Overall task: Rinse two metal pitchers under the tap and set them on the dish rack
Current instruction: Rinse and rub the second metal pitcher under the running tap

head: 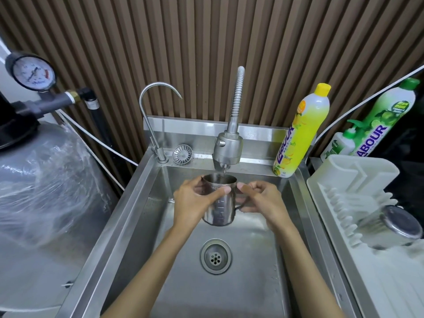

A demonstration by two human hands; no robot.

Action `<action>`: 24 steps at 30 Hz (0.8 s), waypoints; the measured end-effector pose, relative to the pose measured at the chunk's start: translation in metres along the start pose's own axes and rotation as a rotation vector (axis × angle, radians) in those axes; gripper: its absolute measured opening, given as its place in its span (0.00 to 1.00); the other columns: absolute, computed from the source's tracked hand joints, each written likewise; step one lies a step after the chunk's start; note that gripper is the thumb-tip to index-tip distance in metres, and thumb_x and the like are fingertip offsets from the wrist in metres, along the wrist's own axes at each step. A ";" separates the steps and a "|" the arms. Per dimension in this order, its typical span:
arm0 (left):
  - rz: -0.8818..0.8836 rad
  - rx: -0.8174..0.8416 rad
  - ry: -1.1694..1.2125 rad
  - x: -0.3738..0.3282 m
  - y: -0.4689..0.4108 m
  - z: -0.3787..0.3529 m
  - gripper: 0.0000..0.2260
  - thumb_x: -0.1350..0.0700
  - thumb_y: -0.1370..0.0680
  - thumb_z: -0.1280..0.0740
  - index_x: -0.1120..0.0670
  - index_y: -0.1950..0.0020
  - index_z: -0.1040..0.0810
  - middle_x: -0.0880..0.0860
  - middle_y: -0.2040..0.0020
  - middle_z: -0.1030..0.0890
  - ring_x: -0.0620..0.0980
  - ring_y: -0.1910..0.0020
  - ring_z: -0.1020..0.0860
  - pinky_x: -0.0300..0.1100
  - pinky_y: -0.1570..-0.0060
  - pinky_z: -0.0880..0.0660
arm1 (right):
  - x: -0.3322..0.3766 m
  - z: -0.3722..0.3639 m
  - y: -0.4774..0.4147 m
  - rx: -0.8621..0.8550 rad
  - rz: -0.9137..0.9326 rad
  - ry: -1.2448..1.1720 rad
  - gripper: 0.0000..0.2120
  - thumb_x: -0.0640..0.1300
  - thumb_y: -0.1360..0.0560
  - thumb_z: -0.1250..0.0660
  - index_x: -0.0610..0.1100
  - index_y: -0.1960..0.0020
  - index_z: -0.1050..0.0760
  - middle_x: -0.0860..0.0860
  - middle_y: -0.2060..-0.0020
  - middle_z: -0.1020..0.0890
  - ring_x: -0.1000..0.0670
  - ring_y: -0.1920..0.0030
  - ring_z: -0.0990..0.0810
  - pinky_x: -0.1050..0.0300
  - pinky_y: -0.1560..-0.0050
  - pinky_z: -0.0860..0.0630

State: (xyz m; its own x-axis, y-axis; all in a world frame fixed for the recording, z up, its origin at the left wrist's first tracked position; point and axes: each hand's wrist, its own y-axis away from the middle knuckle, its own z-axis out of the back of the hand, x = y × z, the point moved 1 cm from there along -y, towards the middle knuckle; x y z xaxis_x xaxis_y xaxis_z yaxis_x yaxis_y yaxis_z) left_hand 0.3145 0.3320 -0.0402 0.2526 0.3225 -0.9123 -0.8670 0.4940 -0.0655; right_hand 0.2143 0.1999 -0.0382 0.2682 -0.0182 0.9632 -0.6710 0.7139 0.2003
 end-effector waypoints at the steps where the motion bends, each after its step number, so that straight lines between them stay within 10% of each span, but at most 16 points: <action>1: 0.038 0.042 0.029 0.003 0.001 -0.003 0.15 0.41 0.42 0.22 0.41 0.60 0.20 0.47 0.59 0.17 0.35 0.61 0.20 0.24 0.56 0.27 | 0.004 0.004 0.001 -0.018 -0.006 0.082 0.11 0.45 0.29 0.29 0.42 0.64 0.28 0.41 0.61 0.18 0.44 0.61 0.15 0.50 0.65 0.18; 8: 0.131 0.288 0.394 0.012 0.006 -0.023 0.16 0.62 0.32 0.25 0.54 0.46 0.19 0.46 0.54 0.16 0.38 0.54 0.19 0.25 0.56 0.28 | 0.032 0.018 0.022 -0.161 0.201 0.595 0.11 0.47 0.28 0.31 0.46 0.65 0.30 0.48 0.66 0.22 0.45 0.61 0.24 0.56 0.60 0.31; 19: -0.069 0.071 0.338 -0.004 -0.011 -0.018 0.35 0.69 0.35 0.25 0.39 0.41 0.36 0.33 0.50 0.25 0.22 0.52 0.27 0.22 0.50 0.33 | 0.013 -0.004 -0.001 0.028 0.079 -0.276 0.11 0.34 0.25 0.36 0.43 0.64 0.32 0.51 0.50 0.19 0.49 0.46 0.22 0.53 0.41 0.28; 24: -0.205 -0.112 0.070 -0.013 -0.001 -0.001 0.34 0.51 0.41 0.19 0.52 0.37 0.24 0.44 0.46 0.23 0.40 0.47 0.25 0.20 0.47 0.35 | 0.009 -0.009 0.000 0.113 -0.008 -0.273 0.09 0.37 0.24 0.36 0.43 0.62 0.32 0.40 0.56 0.20 0.43 0.52 0.18 0.48 0.46 0.21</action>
State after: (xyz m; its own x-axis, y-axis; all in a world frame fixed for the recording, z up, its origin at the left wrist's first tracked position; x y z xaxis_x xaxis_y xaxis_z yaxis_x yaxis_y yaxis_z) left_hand 0.3118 0.3266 -0.0283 0.4012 0.1665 -0.9007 -0.8440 0.4492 -0.2929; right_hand 0.2231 0.2065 -0.0310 0.0877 -0.2220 0.9711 -0.7466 0.6308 0.2116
